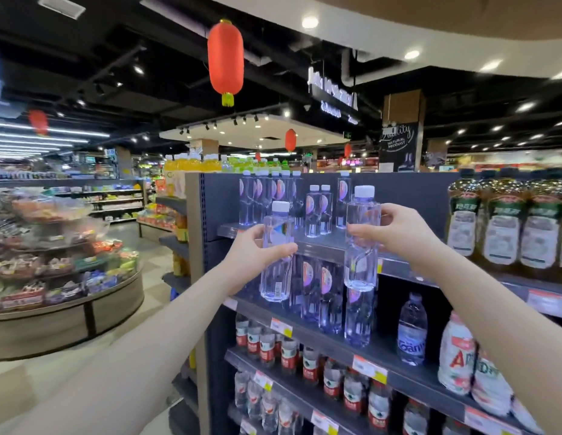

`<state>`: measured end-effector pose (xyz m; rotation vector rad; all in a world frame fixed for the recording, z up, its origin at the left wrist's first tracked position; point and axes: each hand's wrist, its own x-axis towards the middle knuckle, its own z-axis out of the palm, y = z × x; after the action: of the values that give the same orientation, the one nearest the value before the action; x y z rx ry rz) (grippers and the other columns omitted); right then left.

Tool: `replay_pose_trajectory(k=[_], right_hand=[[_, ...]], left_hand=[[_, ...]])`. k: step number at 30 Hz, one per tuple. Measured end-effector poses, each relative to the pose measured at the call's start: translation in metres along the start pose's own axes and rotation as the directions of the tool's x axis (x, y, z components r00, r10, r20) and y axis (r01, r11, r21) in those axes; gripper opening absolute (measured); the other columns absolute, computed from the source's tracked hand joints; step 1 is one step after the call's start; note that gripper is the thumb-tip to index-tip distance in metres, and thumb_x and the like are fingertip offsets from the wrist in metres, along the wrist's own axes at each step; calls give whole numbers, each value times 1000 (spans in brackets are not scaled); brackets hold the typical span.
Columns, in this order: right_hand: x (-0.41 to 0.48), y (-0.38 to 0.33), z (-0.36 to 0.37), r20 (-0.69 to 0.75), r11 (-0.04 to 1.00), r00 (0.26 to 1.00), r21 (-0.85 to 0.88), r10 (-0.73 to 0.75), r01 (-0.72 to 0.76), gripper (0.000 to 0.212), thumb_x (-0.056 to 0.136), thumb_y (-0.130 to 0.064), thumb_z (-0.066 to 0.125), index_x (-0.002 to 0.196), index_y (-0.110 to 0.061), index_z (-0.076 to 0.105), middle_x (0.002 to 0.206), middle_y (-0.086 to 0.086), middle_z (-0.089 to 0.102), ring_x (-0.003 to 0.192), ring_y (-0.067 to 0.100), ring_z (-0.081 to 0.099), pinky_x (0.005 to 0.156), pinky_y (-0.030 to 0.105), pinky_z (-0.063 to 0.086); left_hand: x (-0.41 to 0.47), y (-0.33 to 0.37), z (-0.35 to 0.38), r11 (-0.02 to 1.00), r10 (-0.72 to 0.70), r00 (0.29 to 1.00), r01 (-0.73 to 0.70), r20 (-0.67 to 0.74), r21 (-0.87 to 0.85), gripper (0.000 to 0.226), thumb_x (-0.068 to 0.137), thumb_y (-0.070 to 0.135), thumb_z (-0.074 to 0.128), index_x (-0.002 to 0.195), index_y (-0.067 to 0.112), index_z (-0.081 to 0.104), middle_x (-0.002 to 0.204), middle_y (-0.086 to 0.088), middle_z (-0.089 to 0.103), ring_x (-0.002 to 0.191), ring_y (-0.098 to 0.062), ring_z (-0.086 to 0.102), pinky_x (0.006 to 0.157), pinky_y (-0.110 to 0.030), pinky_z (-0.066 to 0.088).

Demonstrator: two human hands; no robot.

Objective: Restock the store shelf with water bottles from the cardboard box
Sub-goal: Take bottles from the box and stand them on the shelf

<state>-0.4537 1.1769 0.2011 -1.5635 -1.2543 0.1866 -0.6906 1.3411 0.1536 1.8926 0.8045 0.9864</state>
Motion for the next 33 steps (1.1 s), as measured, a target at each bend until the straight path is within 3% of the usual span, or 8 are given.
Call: replay_pose_trajectory(k=[3, 8, 11, 17, 20, 23, 27, 33], right_hand=[[39, 14, 8, -24, 999, 999, 11, 30, -30, 98, 46, -71, 92, 125, -18, 67, 104, 3, 77, 91, 24, 77, 87, 51, 62], [83, 37, 21, -68, 1000, 997, -9, 23, -24, 59, 52, -60, 94, 92, -20, 75, 97, 15, 77, 95, 36, 75, 92, 58, 58], [107, 47, 29, -99, 999, 994, -19, 42, -44, 64, 52, -60, 96, 92, -15, 74, 97, 16, 77, 92, 33, 77, 93, 59, 58], [151, 61, 45, -183, 997, 981, -30, 64, -71, 39, 70, -34, 94, 100, -17, 76, 97, 4, 80, 89, 23, 79, 95, 48, 59], [175, 69, 53, -273, 995, 958, -22, 85, -95, 43, 69, -34, 95, 101, -12, 75, 98, 6, 80, 90, 24, 79, 98, 56, 56], [195, 72, 62, -335, 989, 937, -72, 98, -129, 42, 73, -31, 93, 100, -7, 72, 92, 5, 80, 86, 18, 79, 97, 55, 56], [220, 79, 72, -402, 974, 910, -150, 98, -171, 37, 76, -26, 91, 104, -11, 73, 91, -1, 80, 80, 6, 76, 84, 35, 59], [249, 110, 76, -438, 956, 884, -152, 162, -251, 43, 69, -31, 93, 103, -18, 71, 96, 2, 80, 92, 23, 77, 92, 50, 60]], left_hand=[[47, -4, 1, 999, 18, 1000, -18, 18, -31, 110, 53, 75, 90, 143, 28, 51, 129, 1, 71, 116, -18, 70, 105, -47, 54], [109, -10, 9, 996, 61, 996, -57, 61, -70, 98, 50, 78, 88, 135, 37, 58, 130, -2, 69, 119, -20, 68, 109, -47, 49], [148, -24, 13, 991, 99, 987, -86, 126, -106, 68, 67, 63, 89, 124, 37, 62, 116, 0, 74, 109, -19, 72, 101, -41, 53], [232, -57, 23, 978, 170, 946, -127, 277, -167, 77, 72, 60, 87, 134, 30, 54, 115, 10, 71, 102, -2, 68, 97, -33, 50], [273, -67, 28, 966, 213, 911, -144, 352, -213, 67, 84, 40, 84, 140, 29, 49, 99, 22, 59, 81, 15, 59, 86, -21, 44], [301, -70, 29, 958, 249, 872, -158, 421, -238, 36, 89, 28, 81, 105, 44, 52, 85, 20, 63, 59, 24, 60, 57, -4, 45], [336, -75, 33, 936, 321, 832, -208, 452, -283, 30, 88, 26, 82, 114, 27, 68, 82, 17, 79, 72, 8, 72, 62, -6, 49], [355, -77, 37, 916, 344, 809, -178, 476, -360, 33, 87, 21, 83, 118, 21, 70, 92, 5, 82, 80, -5, 77, 62, -9, 52]])
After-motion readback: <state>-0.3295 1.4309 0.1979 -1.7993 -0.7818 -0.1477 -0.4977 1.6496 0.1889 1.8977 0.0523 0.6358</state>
